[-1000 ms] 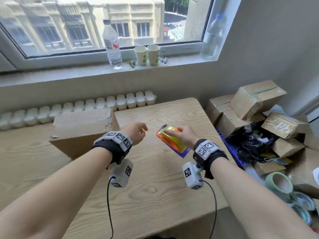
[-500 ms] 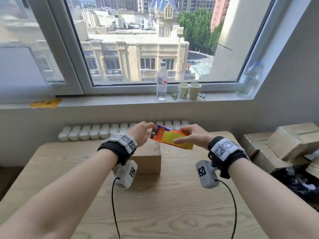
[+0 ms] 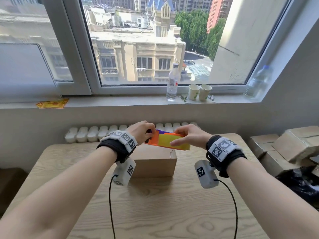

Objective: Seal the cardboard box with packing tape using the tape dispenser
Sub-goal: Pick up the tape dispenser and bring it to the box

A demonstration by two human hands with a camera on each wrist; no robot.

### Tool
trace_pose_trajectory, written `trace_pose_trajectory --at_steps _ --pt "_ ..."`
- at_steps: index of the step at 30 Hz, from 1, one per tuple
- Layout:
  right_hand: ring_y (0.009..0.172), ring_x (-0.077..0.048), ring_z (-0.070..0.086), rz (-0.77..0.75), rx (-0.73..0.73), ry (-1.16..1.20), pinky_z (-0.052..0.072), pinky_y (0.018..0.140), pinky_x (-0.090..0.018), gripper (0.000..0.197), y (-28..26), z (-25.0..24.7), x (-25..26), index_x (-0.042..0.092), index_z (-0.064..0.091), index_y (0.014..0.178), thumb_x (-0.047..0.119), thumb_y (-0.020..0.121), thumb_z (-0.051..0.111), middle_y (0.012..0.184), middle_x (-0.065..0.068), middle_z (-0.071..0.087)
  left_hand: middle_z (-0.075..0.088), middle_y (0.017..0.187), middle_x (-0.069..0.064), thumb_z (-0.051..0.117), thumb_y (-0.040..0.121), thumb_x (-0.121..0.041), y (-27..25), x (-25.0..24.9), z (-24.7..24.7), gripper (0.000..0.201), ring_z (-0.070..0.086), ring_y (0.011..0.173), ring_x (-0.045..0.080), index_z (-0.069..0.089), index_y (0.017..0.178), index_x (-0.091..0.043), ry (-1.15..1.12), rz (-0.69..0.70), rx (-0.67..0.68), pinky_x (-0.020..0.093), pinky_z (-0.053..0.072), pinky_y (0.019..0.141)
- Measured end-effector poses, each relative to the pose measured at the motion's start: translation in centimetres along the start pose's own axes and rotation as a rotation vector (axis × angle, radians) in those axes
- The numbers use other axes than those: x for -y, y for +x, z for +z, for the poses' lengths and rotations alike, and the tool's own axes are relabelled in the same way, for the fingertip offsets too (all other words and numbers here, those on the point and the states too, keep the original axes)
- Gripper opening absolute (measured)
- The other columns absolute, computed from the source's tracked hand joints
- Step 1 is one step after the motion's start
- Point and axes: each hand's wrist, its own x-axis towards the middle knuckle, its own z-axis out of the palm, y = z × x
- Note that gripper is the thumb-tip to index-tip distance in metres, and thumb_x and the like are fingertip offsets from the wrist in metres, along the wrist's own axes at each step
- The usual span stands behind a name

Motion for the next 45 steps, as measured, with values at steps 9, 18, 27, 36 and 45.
trace_pose_trajectory --at_steps 9,18,27,36,45 --pt "0.078 -0.014 0.058 0.019 0.004 -0.069 0.045 0.067 -0.023 0.019 1.3 -0.1 0.0 0.015 0.067 0.088 0.025 0.075 0.077 0.081 0.001 0.062 0.048 0.127 0.004 0.055 0.091 -0.02 0.1 -0.4 -0.3 0.013 0.048 0.112 0.023 0.063 0.099 -0.013 0.034 -0.02 0.008 0.035 0.041 0.092" --pt "0.074 -0.013 0.058 0.047 0.048 -0.153 0.044 0.066 -0.025 0.013 2.7 -1.1 0.1 0.02 0.066 0.078 0.03 0.076 0.075 0.077 0.002 0.061 0.057 0.087 -0.002 0.048 0.087 -0.002 -0.5 -0.1 -1.2 0.032 0.058 0.084 0.023 0.064 0.101 -0.026 0.028 -0.096 0.055 0.036 0.05 0.08" --pt "0.076 -0.012 0.055 0.041 0.058 -0.09 0.041 0.066 -0.02 0.016 2.9 -1.6 -0.2 0.01 0.069 0.092 0.021 0.079 0.071 0.081 -0.001 0.06 0.072 0.091 0.008 0.067 0.079 -0.005 -0.8 0.6 -2.1 0.058 0.062 0.082 0.016 0.044 0.132 -0.011 -0.157 -0.221 -0.006 0.025 0.046 0.077" --pt "0.078 -0.015 0.054 0.045 0.03 0.005 0.04 0.067 -0.025 0.016 3.8 -1.7 -0.5 0.014 0.065 0.077 0.028 0.085 0.065 0.083 -0.003 0.059 0.066 0.082 0.003 0.062 0.084 -0.011 -0.2 1.2 -2.6 0.008 0.061 0.083 0.022 0.063 0.086 -0.018 -0.115 -0.214 0.061 0.027 0.045 0.072" --pt "0.081 -0.018 0.055 -0.003 -0.008 0.044 0.043 0.071 -0.029 0.018 4.2 -1.9 -1.6 0.017 0.064 0.073 0.03 0.085 0.066 0.084 -0.005 0.059 0.072 0.076 0.009 0.079 0.07 -0.011 0.4 2.7 -4.1 0.033 0.068 0.066 0.015 0.068 0.1 -0.005 -0.312 -0.261 0.006 0.025 0.054 0.068"
